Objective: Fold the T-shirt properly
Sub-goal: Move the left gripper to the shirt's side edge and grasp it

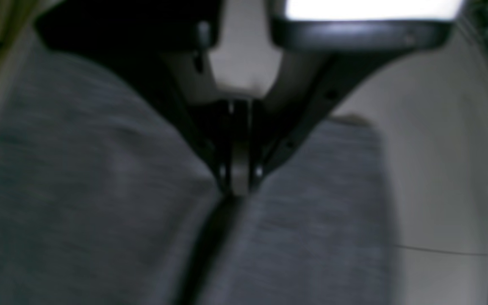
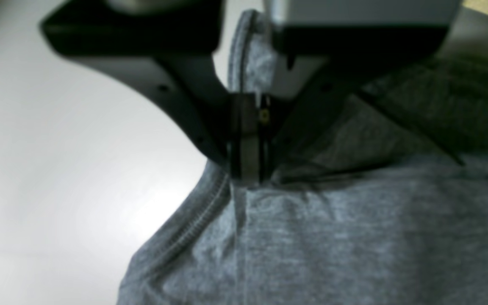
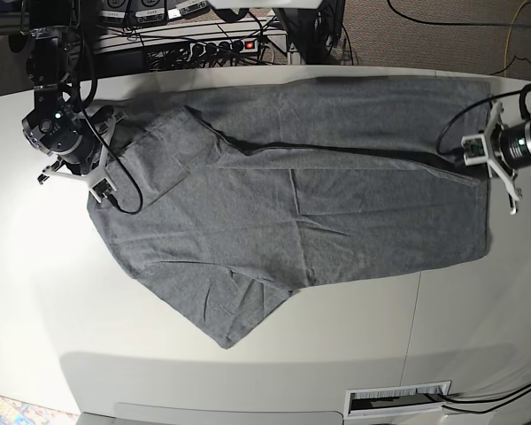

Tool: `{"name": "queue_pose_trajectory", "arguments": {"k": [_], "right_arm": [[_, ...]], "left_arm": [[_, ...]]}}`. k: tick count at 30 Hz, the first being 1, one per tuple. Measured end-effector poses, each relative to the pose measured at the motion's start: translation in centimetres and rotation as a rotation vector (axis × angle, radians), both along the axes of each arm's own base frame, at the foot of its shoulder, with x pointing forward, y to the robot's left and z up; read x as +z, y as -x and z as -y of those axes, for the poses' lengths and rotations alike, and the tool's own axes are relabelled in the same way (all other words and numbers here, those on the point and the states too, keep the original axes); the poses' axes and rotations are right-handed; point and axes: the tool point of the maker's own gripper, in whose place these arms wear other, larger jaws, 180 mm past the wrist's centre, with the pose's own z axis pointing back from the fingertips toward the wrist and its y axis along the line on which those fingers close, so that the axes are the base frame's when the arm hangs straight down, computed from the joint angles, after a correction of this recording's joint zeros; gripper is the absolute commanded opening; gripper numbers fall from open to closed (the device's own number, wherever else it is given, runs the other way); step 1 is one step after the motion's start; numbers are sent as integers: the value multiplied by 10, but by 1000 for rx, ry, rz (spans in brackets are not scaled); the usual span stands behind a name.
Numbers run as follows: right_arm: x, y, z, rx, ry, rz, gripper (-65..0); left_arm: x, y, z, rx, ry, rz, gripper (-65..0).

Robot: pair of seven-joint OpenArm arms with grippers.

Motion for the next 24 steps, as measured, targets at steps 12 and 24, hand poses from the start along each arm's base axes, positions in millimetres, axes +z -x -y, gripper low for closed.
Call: {"name": "queue_pose_trajectory", "arguments": {"k": [12, 24], "right_arm": [[16, -14, -13, 35, -25, 77, -650], [18, -17, -14, 36, -32, 86, -650]], "left_arm": [[19, -81, -78, 519, 321, 85, -650], [-10, -132, -88, 773, 530, 97, -439]]}}
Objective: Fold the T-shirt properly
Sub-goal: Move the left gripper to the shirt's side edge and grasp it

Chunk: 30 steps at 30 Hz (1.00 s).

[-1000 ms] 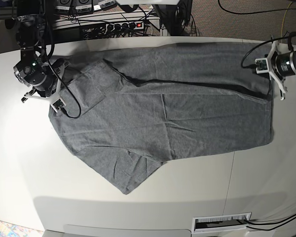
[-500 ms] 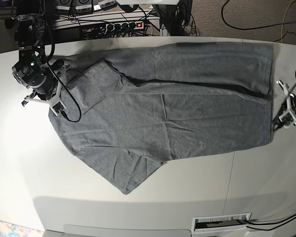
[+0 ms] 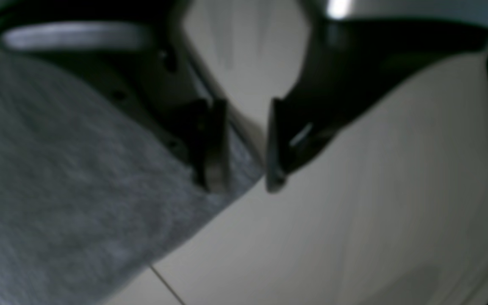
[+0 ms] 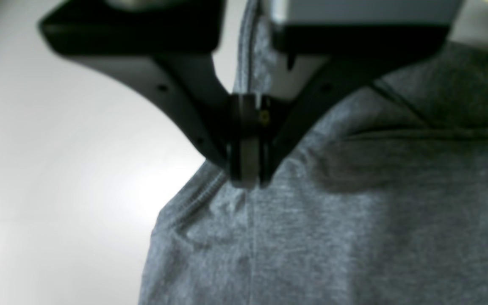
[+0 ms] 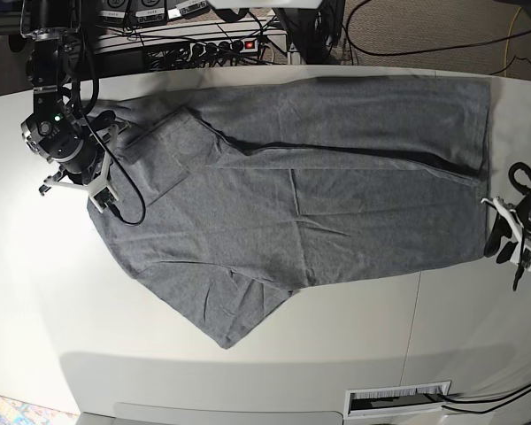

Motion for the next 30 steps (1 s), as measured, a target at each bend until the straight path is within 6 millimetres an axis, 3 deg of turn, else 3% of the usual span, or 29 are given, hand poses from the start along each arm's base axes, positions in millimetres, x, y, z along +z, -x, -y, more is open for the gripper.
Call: {"name": "queue_pose_trajectory", "arguments": {"k": [7, 14, 21, 30], "right_arm": [[0, 0, 0, 0, -1, 1, -650], [0, 0, 0, 0, 0, 1, -650], [0, 0, 1, -2, 2, -3, -650], [0, 1, 1, -3, 4, -5, -650]], "left_arm": [[-8, -18, -8, 87, 58, -26, -432], [-31, -20, -4, 163, 97, -49, -432], [-52, -20, 17, 153, 74, -77, -432], [-54, -20, 14, 157, 38, -78, -432]]}}
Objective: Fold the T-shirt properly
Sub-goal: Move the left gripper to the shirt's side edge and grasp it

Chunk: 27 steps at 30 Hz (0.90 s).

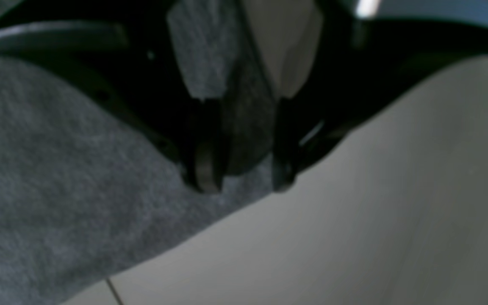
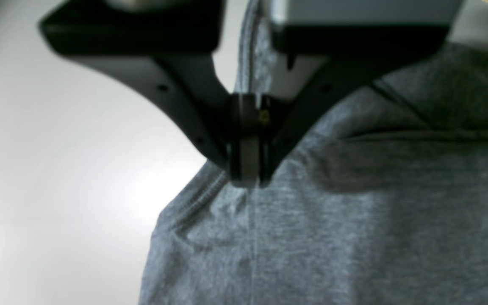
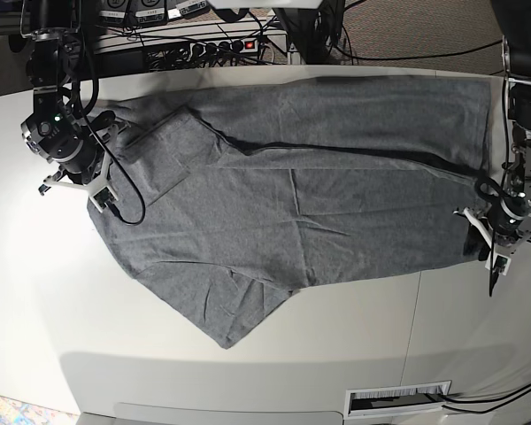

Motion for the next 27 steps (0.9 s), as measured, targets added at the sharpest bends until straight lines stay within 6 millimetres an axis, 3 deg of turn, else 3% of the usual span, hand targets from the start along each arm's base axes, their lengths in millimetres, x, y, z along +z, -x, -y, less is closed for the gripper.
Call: {"name": "queue_pose_trajectory", "arguments": {"k": [5, 8, 16, 23, 25, 27], "right_arm": [[0, 0, 0, 0, -1, 0, -650], [0, 0, 0, 0, 0, 0, -650], [-1, 2, 2, -6, 8, -12, -650], [-1, 2, 2, -6, 8, -11, -650], [-1, 2, 2, -6, 8, -11, -650], [-1, 2, 2, -6, 7, -11, -650]], "left_arm": [[15, -7, -14, 13, -26, 30, -432], [19, -11, -13, 14, -23, 40, -432], [-7, 2, -14, 38, 8, -25, -432], [-11, 5, -7, 11, 53, -34, -434], [-11, 6, 1, -27, 76, -43, -484], [-11, 7, 8, -51, 94, -46, -577]]}}
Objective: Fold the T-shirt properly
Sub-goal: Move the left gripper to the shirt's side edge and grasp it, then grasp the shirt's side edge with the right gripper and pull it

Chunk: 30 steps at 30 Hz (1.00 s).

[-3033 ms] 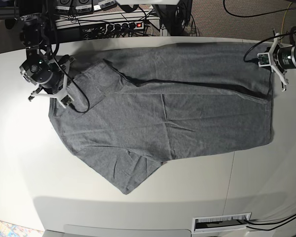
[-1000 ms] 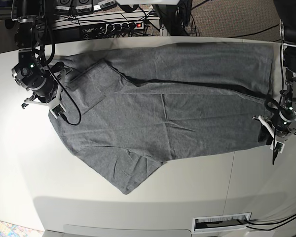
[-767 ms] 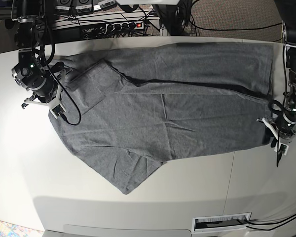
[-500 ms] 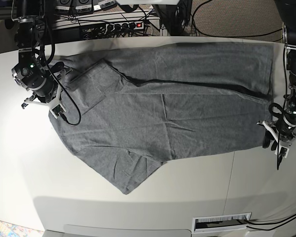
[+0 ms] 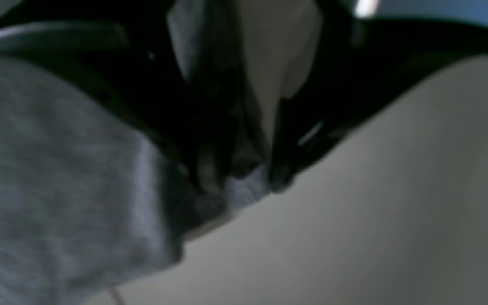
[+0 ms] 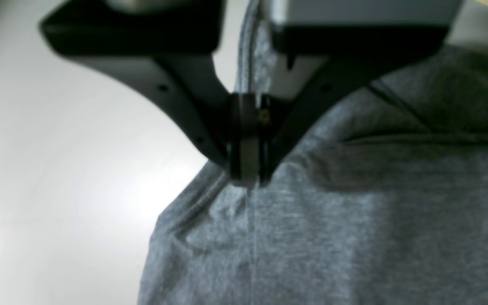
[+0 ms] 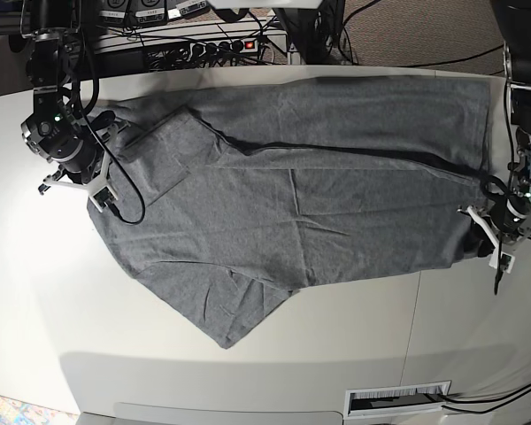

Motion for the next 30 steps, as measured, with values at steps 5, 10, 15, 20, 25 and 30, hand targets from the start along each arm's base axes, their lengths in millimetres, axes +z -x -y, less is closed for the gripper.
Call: {"name": "queue_pose_trajectory", "arguments": {"k": [5, 10, 15, 20, 25, 30], "right_arm": [[0, 0, 0, 1, -1, 1, -650], [2, -3, -1, 8, 2, 17, -650], [11, -14, 0, 16, 14, 58, -650], [33, -39, -3, 29, 0, 147, -650], [48, -63, -2, 24, -24, 213, -650], [62, -95, 1, 2, -107, 281, -650]], "left_arm": [[4, 0, 10, -50, 26, 2, -650], [19, 2, 28, -172, 55, 26, -650], [34, -2, 24, -195, 35, 55, -650], [36, -3, 26, -200, 38, 62, -650], [35, -2, 25, -198, 36, 56, -650], [33, -1, 25, -193, 40, 38, -650]]}}
